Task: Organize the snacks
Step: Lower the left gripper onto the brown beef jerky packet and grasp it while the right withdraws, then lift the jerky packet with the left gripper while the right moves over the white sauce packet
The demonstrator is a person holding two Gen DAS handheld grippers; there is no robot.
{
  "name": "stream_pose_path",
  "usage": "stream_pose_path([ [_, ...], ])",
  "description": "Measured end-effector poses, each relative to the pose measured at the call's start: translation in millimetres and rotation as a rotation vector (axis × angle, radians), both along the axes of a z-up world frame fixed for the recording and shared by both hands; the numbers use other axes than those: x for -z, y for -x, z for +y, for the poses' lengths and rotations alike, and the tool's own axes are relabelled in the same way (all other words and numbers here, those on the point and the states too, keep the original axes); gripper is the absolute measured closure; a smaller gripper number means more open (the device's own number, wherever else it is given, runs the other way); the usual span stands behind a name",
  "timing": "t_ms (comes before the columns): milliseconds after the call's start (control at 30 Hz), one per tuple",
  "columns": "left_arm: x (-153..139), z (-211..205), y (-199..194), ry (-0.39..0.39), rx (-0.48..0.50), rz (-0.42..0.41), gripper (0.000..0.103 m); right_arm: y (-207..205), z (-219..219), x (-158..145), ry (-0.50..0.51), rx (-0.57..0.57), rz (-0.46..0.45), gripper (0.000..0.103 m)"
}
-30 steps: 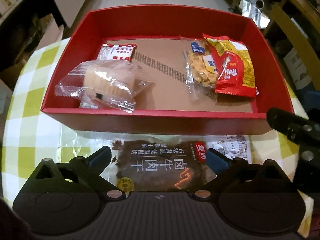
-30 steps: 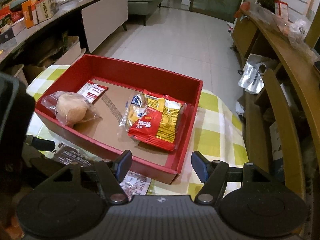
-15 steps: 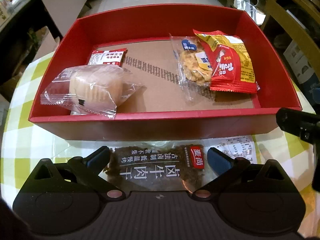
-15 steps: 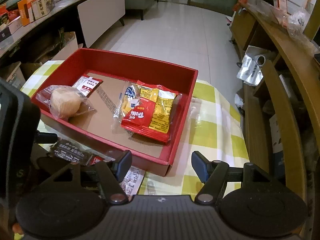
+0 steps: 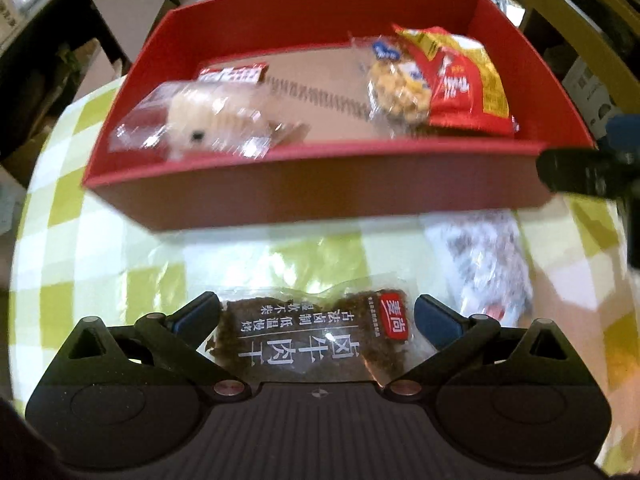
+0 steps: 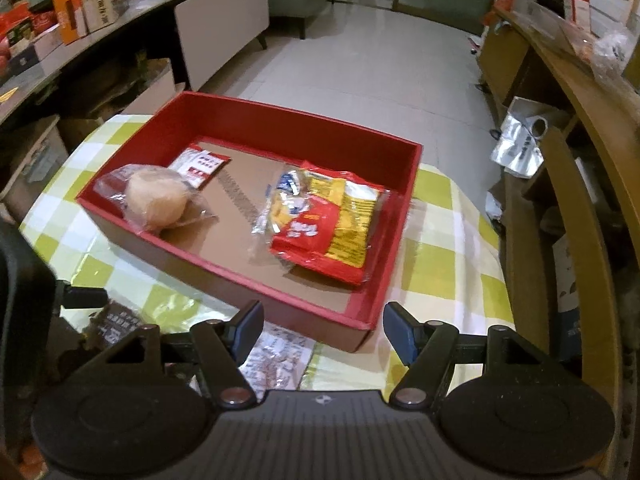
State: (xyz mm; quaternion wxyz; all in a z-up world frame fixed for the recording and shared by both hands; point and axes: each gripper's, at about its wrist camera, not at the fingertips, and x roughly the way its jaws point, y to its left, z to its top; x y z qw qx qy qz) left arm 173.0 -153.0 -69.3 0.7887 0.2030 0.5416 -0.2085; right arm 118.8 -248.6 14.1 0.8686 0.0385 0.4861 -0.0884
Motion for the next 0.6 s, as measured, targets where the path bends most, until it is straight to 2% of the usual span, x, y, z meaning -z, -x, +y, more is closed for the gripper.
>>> stream_pose_path([
  [300,-2,18,14,0.001,-0.010,0.019,0.000,3,17,22,-0.029,-0.025,0.090,0.025],
  [433,-5,23,9,0.002,-0.047,0.031,0.000,-2,19,37,-0.065,-0.031,0.139,0.022],
  [600,-8,33,0,-0.017,-0.097,0.002,0.000,-11,16,50,-0.114,0.005,0.160,0.022],
])
